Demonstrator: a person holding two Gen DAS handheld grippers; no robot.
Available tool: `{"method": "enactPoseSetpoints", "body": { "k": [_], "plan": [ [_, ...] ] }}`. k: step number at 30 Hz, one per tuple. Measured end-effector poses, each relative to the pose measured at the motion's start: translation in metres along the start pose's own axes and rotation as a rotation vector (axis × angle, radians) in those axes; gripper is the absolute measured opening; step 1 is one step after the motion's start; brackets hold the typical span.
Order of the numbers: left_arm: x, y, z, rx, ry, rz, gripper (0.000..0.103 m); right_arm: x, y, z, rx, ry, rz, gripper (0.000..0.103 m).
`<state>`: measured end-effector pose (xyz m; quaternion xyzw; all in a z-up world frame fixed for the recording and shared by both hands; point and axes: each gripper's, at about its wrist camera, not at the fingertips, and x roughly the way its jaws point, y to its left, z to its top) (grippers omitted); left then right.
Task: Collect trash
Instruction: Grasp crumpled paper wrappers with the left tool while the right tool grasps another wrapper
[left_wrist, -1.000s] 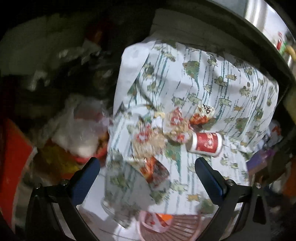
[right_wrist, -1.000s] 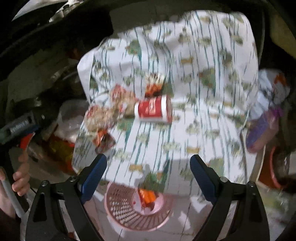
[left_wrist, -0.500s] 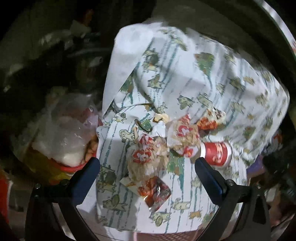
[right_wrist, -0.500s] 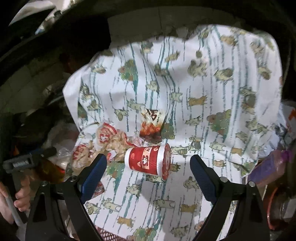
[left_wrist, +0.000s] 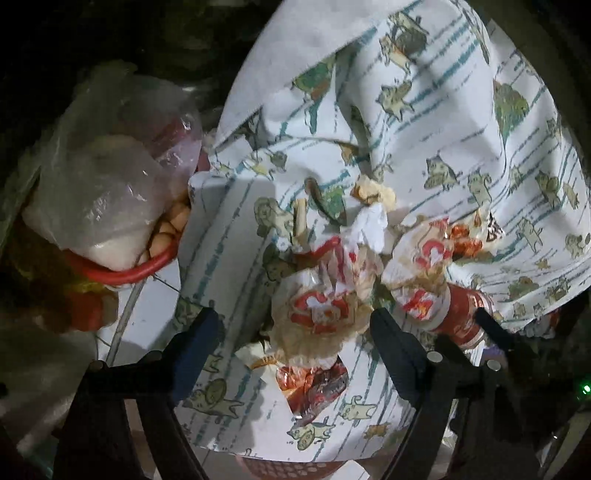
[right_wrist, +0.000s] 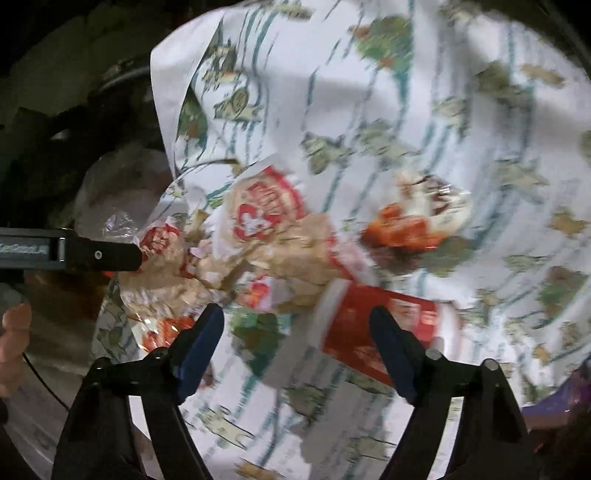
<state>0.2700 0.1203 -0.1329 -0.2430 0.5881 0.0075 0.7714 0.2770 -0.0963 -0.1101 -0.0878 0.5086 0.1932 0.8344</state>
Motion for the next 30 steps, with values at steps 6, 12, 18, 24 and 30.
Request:
{"method": "enactPoseSetpoints", "body": {
  "k": [6, 12, 18, 24, 30],
  "plan": [
    [0.004, 0.006, 0.004, -0.059, 0.049, -0.061, 0.085, 0.027, 0.006, 0.012, 0.04, 0.018, -0.026, 0.07],
    [0.012, 0.005, 0.0, -0.051, 0.08, -0.041, 0.085, 0.032, 0.008, 0.016, 0.039, 0.004, -0.055, 0.019],
    [0.026, 0.0, -0.008, -0.022, 0.129, -0.068, 0.08, 0.014, -0.015, 0.015, 0.164, -0.042, -0.006, 0.0],
    [0.035, -0.015, -0.014, 0.022, 0.153, -0.065, 0.057, -0.023, -0.039, 0.016, 0.248, -0.145, 0.061, 0.0],
    [0.03, -0.034, -0.018, 0.082, 0.121, -0.056, 0.027, -0.029, -0.052, 0.016, 0.269, -0.121, 0.108, 0.021]
  ]
}}
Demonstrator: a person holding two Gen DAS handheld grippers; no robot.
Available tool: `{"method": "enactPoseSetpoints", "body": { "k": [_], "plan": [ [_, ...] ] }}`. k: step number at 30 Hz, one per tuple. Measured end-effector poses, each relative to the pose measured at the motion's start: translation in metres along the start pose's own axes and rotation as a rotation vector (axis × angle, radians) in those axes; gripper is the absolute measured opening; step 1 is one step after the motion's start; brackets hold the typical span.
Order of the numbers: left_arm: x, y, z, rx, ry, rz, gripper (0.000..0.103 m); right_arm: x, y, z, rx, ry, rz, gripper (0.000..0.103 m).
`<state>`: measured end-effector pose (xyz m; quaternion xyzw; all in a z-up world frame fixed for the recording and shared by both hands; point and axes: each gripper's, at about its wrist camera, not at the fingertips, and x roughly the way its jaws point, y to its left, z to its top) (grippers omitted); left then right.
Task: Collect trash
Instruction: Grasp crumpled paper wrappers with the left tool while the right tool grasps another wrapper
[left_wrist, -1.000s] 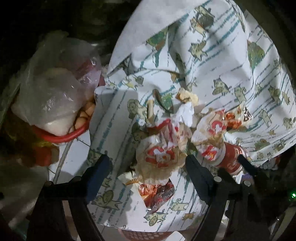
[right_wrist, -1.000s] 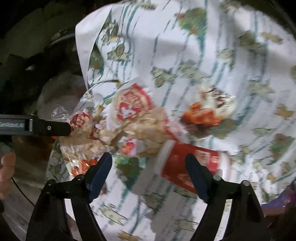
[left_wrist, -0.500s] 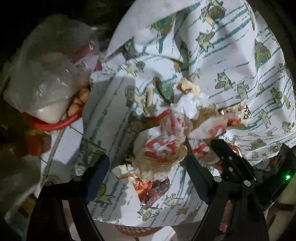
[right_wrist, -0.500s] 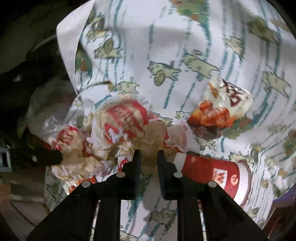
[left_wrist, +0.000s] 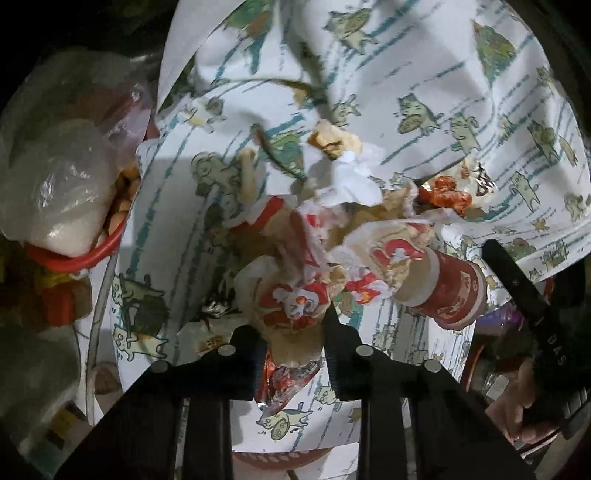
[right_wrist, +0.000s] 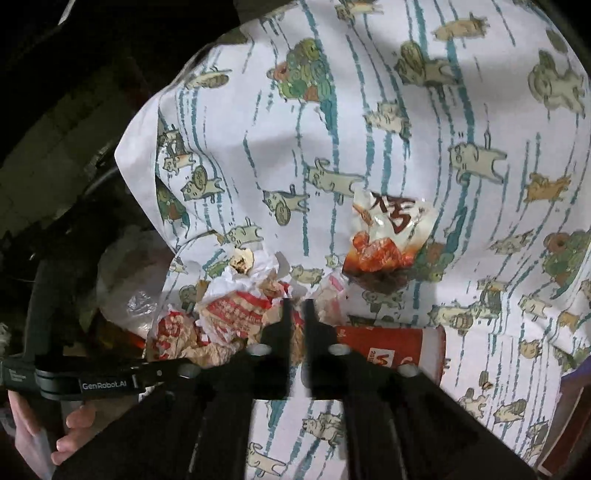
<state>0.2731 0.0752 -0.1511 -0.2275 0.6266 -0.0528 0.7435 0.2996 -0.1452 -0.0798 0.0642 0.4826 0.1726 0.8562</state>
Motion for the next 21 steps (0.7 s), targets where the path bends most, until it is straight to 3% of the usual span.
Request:
{"method": "enactPoseSetpoints", "body": {
  "k": [1, 2, 5, 6, 8, 11, 15, 18, 21],
  "plan": [
    [-0.001, -0.002, -0.001, 0.007, -0.007, 0.006, 0.026, 0.001, -0.001, 0.0, 0.008, 0.001, -0.002, 0.033],
    [-0.004, -0.005, -0.001, 0.017, -0.019, 0.016, 0.025, 0.002, -0.002, 0.0, 0.013, 0.001, -0.004, 0.039],
    [-0.009, -0.008, 0.0, 0.026, -0.042, 0.025, 0.022, 0.012, 0.005, -0.001, 0.009, 0.02, 0.008, 0.04],
    [-0.011, -0.009, 0.001, 0.027, -0.047, 0.019, 0.022, 0.016, 0.007, -0.001, 0.012, 0.029, 0.024, 0.043],
    [-0.015, -0.005, 0.002, 0.027, -0.05, 0.008, 0.022, 0.023, 0.011, -0.002, 0.023, 0.051, 0.078, 0.059],
    [-0.017, -0.002, 0.001, 0.036, -0.042, -0.003, 0.022, 0.033, 0.018, -0.002, 0.059, 0.075, 0.148, 0.066],
    [-0.014, 0.001, 0.0, 0.042, -0.015, -0.005, 0.022, 0.05, 0.021, -0.003, 0.149, 0.115, 0.211, 0.068],
    [-0.009, 0.001, -0.001, 0.036, 0.008, -0.006, 0.022, 0.063, 0.023, -0.006, 0.181, 0.132, 0.203, 0.068],
    [-0.013, 0.002, 0.0, 0.034, 0.001, -0.004, 0.022, 0.07, 0.027, -0.007, 0.164, 0.135, 0.163, 0.055]
  ]
}}
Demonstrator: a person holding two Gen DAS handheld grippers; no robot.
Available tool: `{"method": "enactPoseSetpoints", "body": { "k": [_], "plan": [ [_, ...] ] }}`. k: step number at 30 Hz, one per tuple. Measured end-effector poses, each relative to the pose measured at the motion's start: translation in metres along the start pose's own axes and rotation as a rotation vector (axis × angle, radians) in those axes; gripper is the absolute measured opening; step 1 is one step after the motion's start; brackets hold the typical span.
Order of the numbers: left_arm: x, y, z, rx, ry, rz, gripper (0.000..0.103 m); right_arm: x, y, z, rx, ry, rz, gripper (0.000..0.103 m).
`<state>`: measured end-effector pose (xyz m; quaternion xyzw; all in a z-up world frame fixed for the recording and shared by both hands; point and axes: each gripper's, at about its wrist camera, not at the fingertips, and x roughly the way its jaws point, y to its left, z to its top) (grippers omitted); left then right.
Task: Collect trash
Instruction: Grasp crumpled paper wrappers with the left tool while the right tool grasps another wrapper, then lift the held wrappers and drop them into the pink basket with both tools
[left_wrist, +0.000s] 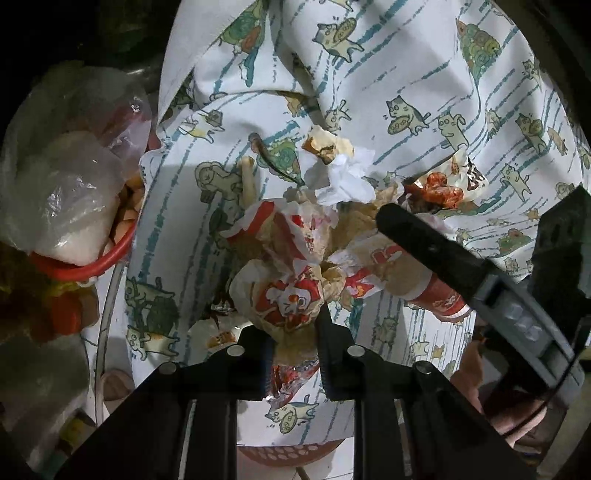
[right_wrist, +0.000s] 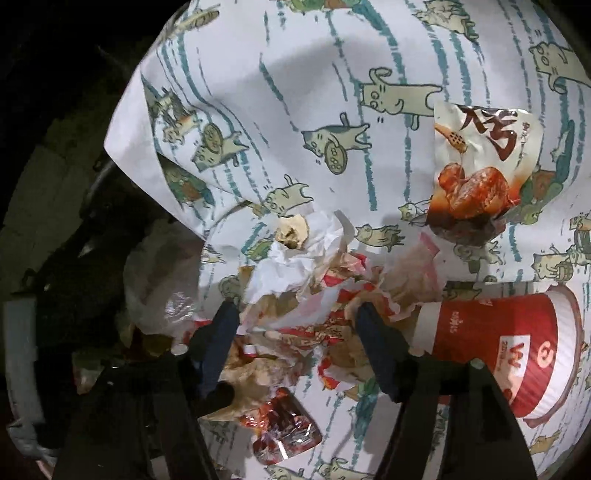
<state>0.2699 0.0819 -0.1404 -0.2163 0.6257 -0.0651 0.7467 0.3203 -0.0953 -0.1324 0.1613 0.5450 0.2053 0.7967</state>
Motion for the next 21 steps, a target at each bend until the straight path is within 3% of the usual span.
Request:
{"method": "enactPoseSetpoints", "body": {
  "k": [2, 4, 12, 21],
  "plan": [
    [-0.004, 0.003, 0.001, -0.004, -0.01, 0.002, 0.022, 0.001, 0.001, -0.001, -0.013, 0.0, -0.035, 0.023],
    [-0.007, 0.006, 0.001, -0.011, -0.018, 0.001, 0.022, -0.003, 0.001, -0.004, -0.017, -0.035, -0.081, 0.01],
    [-0.024, 0.002, 0.0, 0.006, -0.074, 0.011, 0.022, -0.043, 0.001, -0.001, -0.041, -0.137, -0.027, 0.005],
    [-0.057, -0.025, -0.007, 0.117, -0.203, 0.009, 0.022, -0.081, -0.003, -0.006, -0.112, -0.198, -0.063, 0.005]
  ]
}}
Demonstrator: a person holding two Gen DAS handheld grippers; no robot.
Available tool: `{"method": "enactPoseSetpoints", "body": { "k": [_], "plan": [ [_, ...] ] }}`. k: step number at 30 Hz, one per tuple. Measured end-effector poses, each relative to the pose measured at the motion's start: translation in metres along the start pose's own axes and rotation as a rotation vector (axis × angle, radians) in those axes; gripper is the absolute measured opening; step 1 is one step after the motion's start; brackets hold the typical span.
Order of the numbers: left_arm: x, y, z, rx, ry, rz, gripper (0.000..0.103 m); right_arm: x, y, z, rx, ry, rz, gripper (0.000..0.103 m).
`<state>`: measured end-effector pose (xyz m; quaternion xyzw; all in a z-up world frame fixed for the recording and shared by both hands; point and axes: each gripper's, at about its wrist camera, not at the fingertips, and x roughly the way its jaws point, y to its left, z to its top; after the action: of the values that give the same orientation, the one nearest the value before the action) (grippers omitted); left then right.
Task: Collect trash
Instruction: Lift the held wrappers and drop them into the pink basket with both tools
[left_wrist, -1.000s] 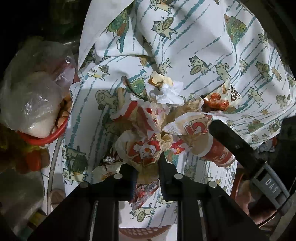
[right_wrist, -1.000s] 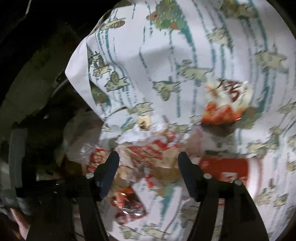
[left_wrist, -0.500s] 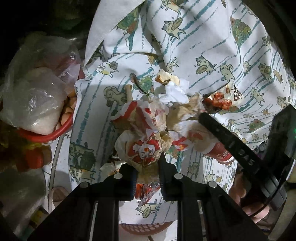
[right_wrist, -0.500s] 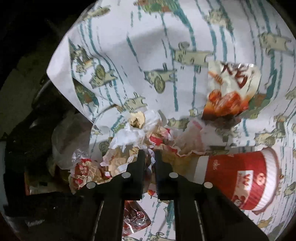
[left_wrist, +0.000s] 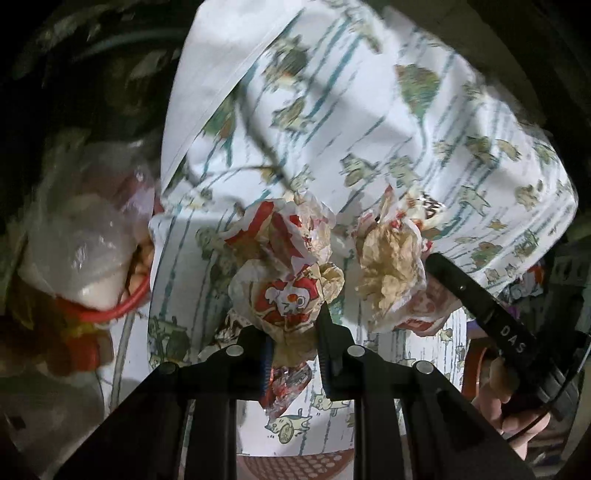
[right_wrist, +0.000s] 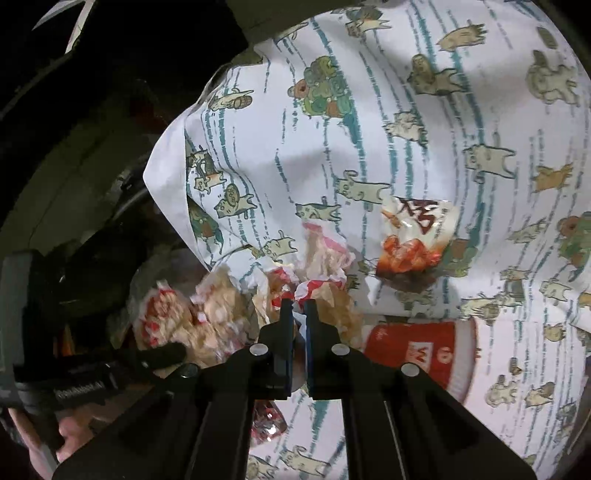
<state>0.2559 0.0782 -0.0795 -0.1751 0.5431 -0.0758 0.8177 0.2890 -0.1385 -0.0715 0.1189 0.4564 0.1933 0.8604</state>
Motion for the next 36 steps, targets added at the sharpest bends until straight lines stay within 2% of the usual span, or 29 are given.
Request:
{"method": "enactPoseSetpoints", "body": {
  "k": [5, 13, 20, 23, 31, 34, 36],
  "plan": [
    [-0.007, -0.013, -0.005, 0.062, -0.026, 0.017, 0.022, -0.018, -0.012, -0.006, -0.015, 0.001, -0.007, 0.005],
    [-0.02, -0.016, -0.013, 0.094, -0.083, 0.033, 0.022, -0.061, -0.026, -0.017, -0.035, -0.058, -0.014, 0.005],
    [-0.042, -0.02, -0.018, 0.11, -0.183, 0.035, 0.022, -0.091, -0.047, -0.03, -0.033, -0.112, -0.09, 0.005],
    [-0.051, -0.02, -0.022, 0.098, -0.241, 0.079, 0.022, -0.101, -0.06, -0.033, -0.014, -0.121, -0.104, 0.005],
    [-0.062, -0.03, -0.032, 0.137, -0.309, 0.103, 0.022, -0.134, -0.07, -0.038, -0.003, -0.182, -0.115, 0.005],
    [-0.069, -0.038, -0.042, 0.154, -0.347, 0.172, 0.022, -0.14, -0.068, -0.042, 0.006, -0.203, -0.134, 0.005],
    [-0.075, -0.042, -0.048, 0.169, -0.379, 0.187, 0.022, -0.143, -0.068, -0.045, 0.013, -0.198, -0.13, 0.005]
  ]
}}
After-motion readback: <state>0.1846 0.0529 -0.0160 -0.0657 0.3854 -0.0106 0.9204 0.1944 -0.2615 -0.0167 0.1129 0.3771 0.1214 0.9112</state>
